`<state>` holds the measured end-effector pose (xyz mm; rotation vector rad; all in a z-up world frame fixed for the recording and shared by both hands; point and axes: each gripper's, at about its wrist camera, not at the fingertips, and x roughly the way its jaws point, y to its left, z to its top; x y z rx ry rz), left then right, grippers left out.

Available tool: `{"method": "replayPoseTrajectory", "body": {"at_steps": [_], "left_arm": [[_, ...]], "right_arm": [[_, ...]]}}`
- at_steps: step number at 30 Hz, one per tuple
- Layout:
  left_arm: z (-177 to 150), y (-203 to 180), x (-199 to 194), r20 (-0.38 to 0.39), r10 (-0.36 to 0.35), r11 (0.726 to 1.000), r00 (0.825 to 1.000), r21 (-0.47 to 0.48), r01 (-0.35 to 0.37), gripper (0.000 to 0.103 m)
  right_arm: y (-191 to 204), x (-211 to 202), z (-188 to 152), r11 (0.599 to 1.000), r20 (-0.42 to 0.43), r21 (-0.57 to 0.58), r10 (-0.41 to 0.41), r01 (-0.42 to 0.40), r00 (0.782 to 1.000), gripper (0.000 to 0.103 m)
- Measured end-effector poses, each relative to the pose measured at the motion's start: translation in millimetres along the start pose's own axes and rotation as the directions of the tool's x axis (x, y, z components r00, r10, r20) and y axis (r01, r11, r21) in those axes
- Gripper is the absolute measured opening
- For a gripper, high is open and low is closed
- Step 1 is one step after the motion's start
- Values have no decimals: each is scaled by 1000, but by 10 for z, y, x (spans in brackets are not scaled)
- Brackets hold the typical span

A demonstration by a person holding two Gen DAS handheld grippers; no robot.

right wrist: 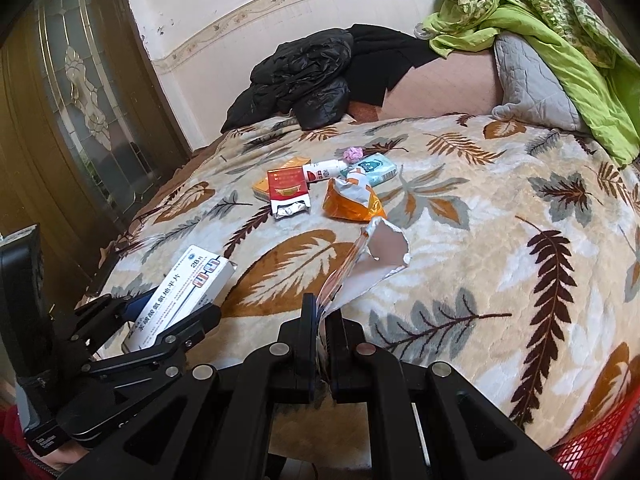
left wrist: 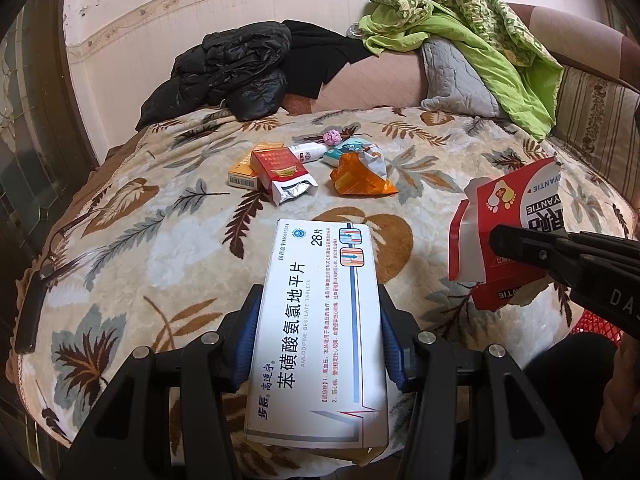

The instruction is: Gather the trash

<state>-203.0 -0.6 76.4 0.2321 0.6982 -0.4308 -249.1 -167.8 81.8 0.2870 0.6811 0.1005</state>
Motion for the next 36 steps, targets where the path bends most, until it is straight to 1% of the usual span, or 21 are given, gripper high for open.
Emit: {"method": "replayPoseTrajectory", "body": {"at_steps": [20, 23, 26, 28, 30, 34, 36], "left_arm": [[14, -141, -21, -11, -34, 999, 999, 19, 34, 51], [36, -147, -38, -14, -67, 998, 998, 10, 67, 51], [83, -199, -99, -3, -123, 992, 992, 9, 123, 51], [131, -286, -144, -4, -169, 985, 986, 31, 169, 51], [189, -397, -197, 1, -215, 975, 977, 52, 214, 51], [291, -689, -292, 5, -289, 952, 957, 108, 287, 51], [344, -888, -338, -2, -340, 932, 940, 137, 337, 51]], "right_arm": [[-9, -222, 3, 999, 17, 27, 17, -17, 1000, 5], [-44, -296, 20, 999, 27, 36, 14, -15, 1000, 5], [-128, -409, 33, 998, 40, 56, 6, -8, 999, 5], [-198, -508, 26, 997, 50, 75, -3, 0, 999, 5], [-270, -605, 10, 996, 57, 93, -17, 12, 998, 5], [-542, -910, -62, 986, 78, 156, -68, 55, 995, 5], [-687, -1056, -101, 979, 87, 186, -100, 83, 991, 5]]}}
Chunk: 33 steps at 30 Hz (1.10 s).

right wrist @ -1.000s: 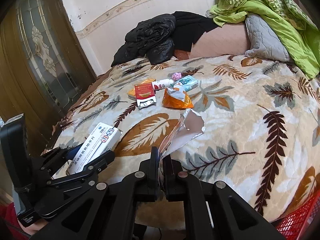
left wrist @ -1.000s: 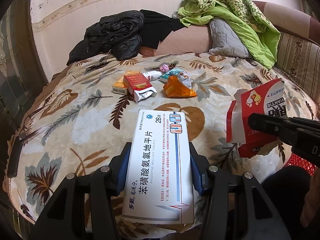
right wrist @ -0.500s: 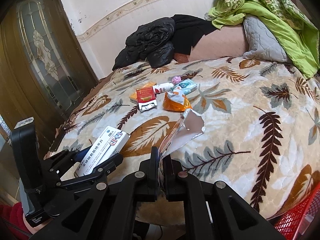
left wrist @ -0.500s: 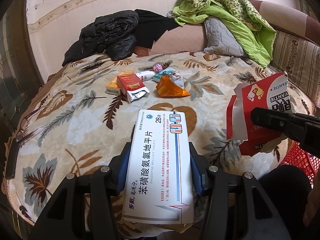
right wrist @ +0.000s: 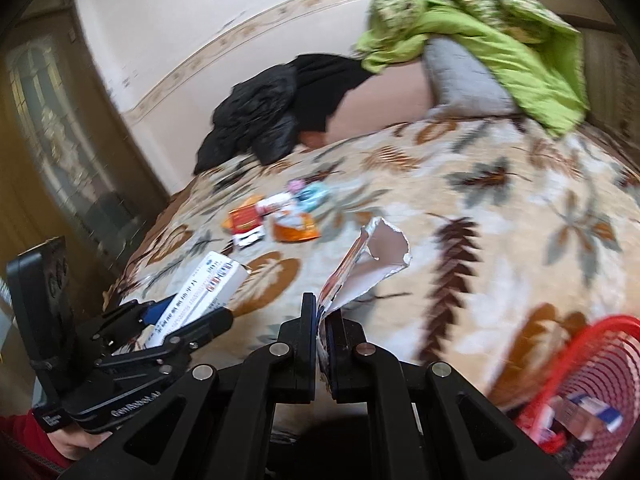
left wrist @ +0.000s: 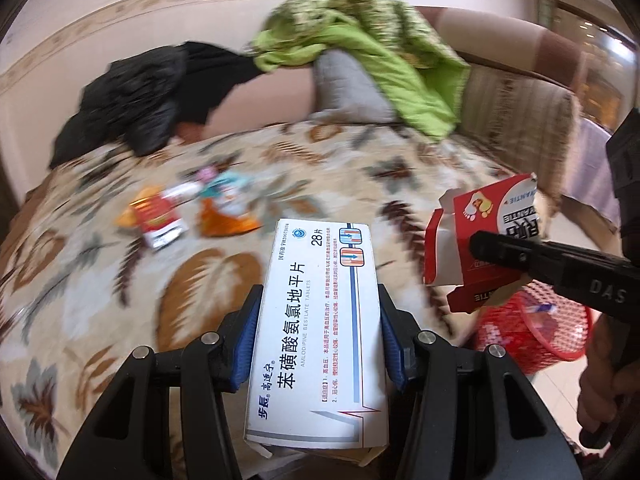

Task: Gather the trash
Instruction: 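Carry both items to the red wastebasket and open both tools over it, then move both open tools back toward the items on the bed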

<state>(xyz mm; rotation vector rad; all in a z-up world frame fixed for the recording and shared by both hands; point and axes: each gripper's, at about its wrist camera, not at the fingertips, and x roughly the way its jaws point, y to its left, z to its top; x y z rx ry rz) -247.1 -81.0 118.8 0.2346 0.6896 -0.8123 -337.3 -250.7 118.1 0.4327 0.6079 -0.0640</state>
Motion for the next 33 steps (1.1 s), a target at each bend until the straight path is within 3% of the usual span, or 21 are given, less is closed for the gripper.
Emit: {"method": "replayPoseTrajectory", "body": {"at_steps": [5, 10, 15, 21, 23, 24, 28, 30, 33], "left_arm": [[149, -483, 108, -30, -121, 991, 992, 60, 123, 51], [276, -1028, 253, -83, -241, 963, 967, 106, 249, 51], [388, -1613, 503, -180, -379, 910, 908, 104, 401, 51], [404, -2145, 731, -249, -454, 864, 856, 110, 490, 52], [398, -2258, 795, -272, -468, 854, 841, 105, 510, 60], [384, -2259, 796, -275, -474, 852, 836, 98, 515, 65], [362, -2262, 762, -271, -482, 848, 833, 94, 522, 66], [365, -2255, 749, -257, -472, 856, 843, 93, 508, 66], [379, -2118, 684, -238, -457, 868, 857, 89, 488, 67]], "right_arm": [[-554, -457, -87, 989, 33, 102, -113, 109, 993, 5], [-1105, -932, -206, 956, 60, 201, -230, 214, 971, 5], [-1510, -1287, -328, 921, 64, 274, -306, 278, 950, 5], [-1768, -1423, -431, 900, 40, 310, -336, 307, 941, 8], [-1853, -1442, -473, 893, 17, 328, -333, 309, 943, 9], [-1895, -1456, -493, 888, 9, 339, -331, 309, 943, 11], [-1960, -1525, -531, 879, 6, 355, -341, 317, 940, 16], [-1937, -1549, -518, 878, 15, 353, -349, 322, 937, 18], [-1882, -1514, -467, 886, 26, 347, -338, 308, 941, 29]]}}
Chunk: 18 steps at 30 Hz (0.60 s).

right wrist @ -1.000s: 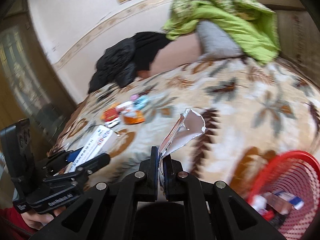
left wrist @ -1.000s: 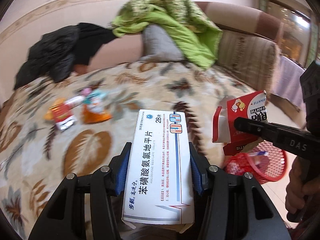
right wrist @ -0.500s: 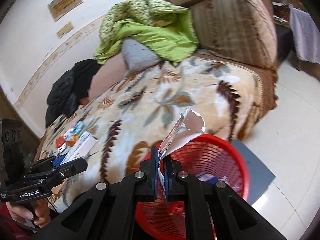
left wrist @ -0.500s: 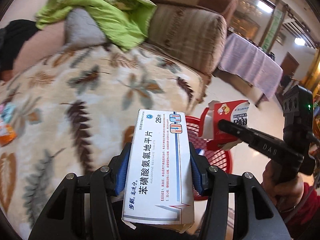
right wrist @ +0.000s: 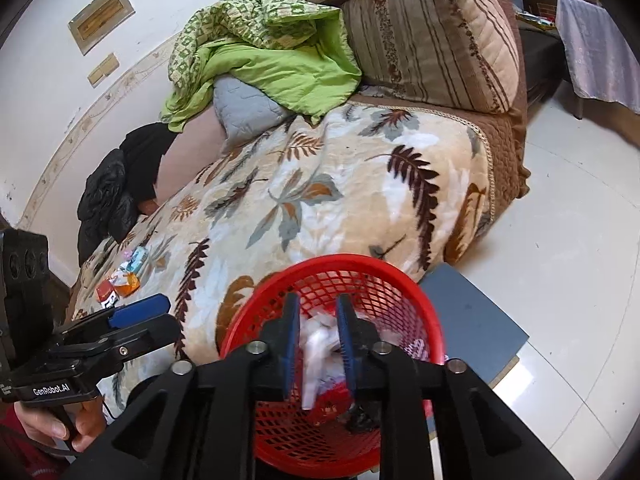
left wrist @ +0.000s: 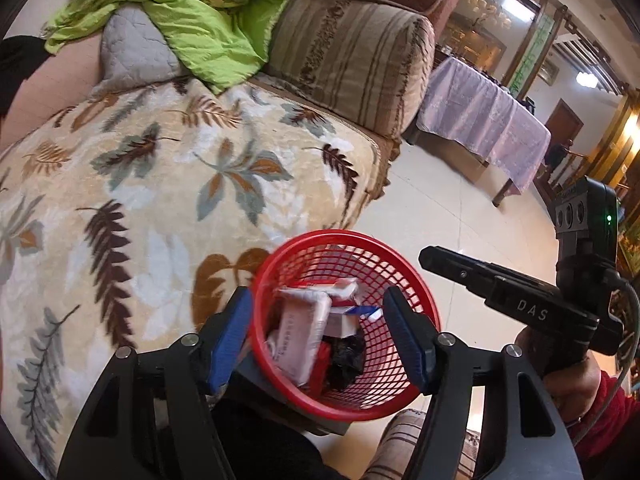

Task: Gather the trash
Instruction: 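Move both open tools back toward the items on the bed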

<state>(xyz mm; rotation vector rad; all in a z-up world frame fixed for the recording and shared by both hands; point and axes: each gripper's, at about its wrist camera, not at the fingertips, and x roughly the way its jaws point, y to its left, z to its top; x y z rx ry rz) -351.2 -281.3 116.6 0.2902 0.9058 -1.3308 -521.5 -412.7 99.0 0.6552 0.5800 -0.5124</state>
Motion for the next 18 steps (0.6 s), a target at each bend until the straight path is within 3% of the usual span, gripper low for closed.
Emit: {"method": "replayPoseTrajectory", "body": {"at_steps": [9, 14, 18], "left_arm": [[-207, 633, -546, 63, 137, 986, 989, -101, -130, 68], [-423, 1129, -894, 74, 219, 958, 973, -206, -200, 68], [-616, 1515, -1190, 88, 278, 924, 956, -296, -241, 68]], "right_arm": [[712, 339, 31, 986, -45, -106, 127, -132, 991, 34], [1326, 617, -27, 957, -106, -191, 199, -216, 974, 53], [1805, 858, -90, 927, -166, -252, 243, -279, 956, 53]]}}
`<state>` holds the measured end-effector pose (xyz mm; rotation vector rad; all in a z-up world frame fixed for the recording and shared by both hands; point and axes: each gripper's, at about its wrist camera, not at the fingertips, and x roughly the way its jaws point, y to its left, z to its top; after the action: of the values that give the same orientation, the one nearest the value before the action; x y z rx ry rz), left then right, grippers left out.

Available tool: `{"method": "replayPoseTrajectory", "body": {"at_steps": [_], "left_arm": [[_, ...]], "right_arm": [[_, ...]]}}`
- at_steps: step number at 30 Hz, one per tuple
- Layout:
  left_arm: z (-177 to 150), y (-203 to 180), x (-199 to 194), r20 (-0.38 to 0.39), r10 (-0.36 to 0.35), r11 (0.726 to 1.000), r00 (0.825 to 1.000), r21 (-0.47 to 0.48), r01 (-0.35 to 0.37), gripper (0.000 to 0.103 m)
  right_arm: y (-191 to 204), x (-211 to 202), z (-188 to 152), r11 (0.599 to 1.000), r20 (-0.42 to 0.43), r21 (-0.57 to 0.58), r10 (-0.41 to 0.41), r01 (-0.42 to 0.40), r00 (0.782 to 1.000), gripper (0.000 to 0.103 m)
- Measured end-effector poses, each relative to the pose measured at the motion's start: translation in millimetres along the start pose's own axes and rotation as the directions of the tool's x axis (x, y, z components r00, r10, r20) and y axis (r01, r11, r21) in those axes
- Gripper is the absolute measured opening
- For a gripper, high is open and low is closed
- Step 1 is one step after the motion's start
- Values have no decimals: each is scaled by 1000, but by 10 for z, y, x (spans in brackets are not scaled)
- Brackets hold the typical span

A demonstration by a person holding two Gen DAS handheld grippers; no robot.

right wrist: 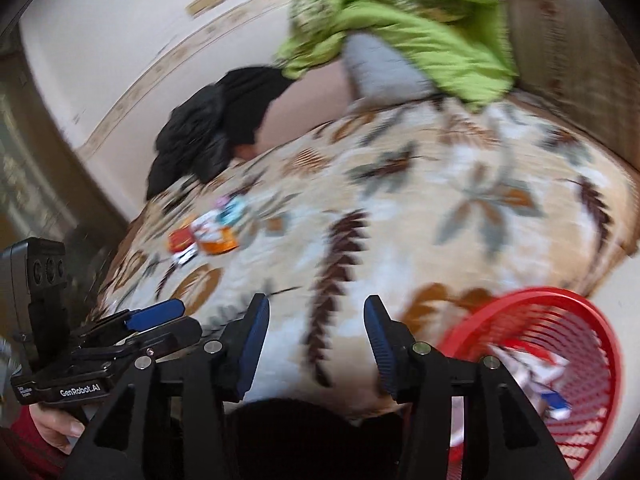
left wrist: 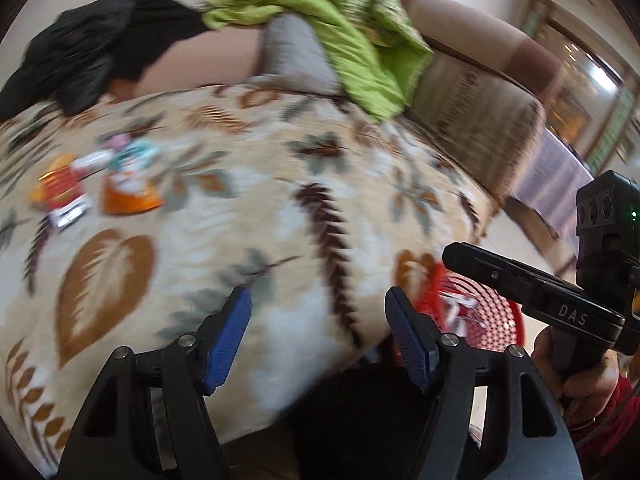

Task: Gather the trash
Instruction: 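Move both open tools back toward the items on the bed, then grasp the red FILTER KINGS pack with the left tool while the right tool grasps the orange-and-white wrapper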

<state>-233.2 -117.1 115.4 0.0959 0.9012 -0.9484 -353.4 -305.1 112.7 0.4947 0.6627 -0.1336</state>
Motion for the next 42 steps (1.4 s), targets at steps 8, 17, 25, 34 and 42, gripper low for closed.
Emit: {"method": "replayPoseTrajectory", "body": {"at_steps": [8, 17, 25, 34, 42], "left_arm": [[-53, 950, -332, 45, 150, 971, 988, -194, -138, 69], [-133, 1846, -572, 41, 261, 894, 964, -388, -225, 69], [4, 2279, -560, 44, 316, 854, 948, -449, -264, 73], [500, 2438, -40, 16, 369, 849, 929, -412, -330, 76], [891, 2647, 681, -101, 494, 770, 864, -412, -488, 76]], "right_arm": [[754, 771, 251, 987, -90, -145, 55, -67, 994, 67], [1515, 1841, 595, 956, -110, -288, 24, -55, 994, 77], [1713, 2720, 738, 943, -124, -331, -73, 28, 990, 72], [1402, 2420, 688, 983, -84, -178, 24, -39, 996, 43], [1215, 2042, 531, 990, -16, -129, 55, -56, 998, 43]]}}
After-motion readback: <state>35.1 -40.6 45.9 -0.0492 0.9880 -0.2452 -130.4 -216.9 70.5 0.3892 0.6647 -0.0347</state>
